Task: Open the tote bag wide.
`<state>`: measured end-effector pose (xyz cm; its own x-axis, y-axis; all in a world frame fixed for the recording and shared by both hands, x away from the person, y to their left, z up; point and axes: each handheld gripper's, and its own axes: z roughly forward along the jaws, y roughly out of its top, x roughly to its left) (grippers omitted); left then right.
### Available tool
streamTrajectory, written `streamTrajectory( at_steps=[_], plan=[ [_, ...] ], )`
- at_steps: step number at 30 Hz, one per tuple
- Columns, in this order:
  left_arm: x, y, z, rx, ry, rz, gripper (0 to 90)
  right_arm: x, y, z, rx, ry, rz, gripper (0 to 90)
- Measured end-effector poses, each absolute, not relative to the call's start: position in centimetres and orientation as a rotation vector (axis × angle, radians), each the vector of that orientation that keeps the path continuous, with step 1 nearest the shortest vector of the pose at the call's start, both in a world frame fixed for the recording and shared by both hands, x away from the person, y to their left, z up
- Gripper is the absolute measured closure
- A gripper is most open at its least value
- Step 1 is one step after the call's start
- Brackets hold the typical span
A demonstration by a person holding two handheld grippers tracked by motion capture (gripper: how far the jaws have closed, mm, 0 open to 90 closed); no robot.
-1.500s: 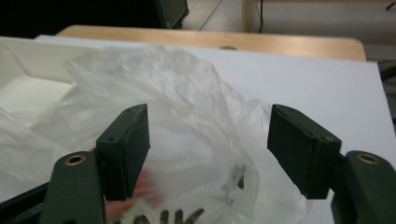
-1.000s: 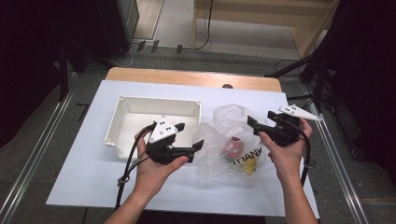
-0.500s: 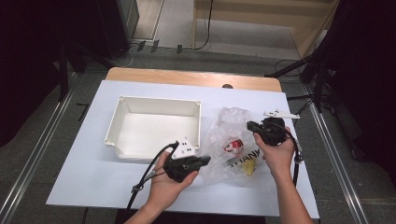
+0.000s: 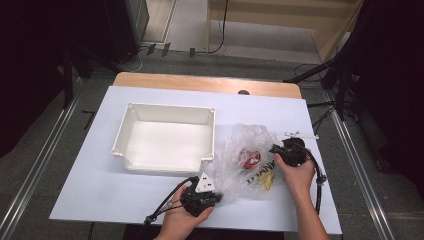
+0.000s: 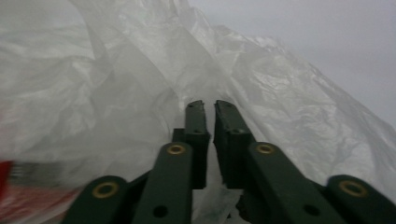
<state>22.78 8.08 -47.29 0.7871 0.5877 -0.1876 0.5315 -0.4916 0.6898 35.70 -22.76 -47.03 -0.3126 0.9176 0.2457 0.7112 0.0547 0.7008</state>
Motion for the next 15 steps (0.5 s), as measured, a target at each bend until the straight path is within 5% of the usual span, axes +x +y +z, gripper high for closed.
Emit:
streamTrajectory(
  at_steps=[7, 15],
  plan=[
    [22.1, 9.7, -43.9, 2.021, 0.754, 0.129, 43.8, 32.9, -22.5, -43.3, 1.482, 2.005, 1.28, 56.8],
    [22.2, 10.4, -39.5, 1.868, 0.738, 0.24, 25.1, 30.5, -22.4, -40.1, 1.411, 1.937, 1.378, 44.0]
  ],
)
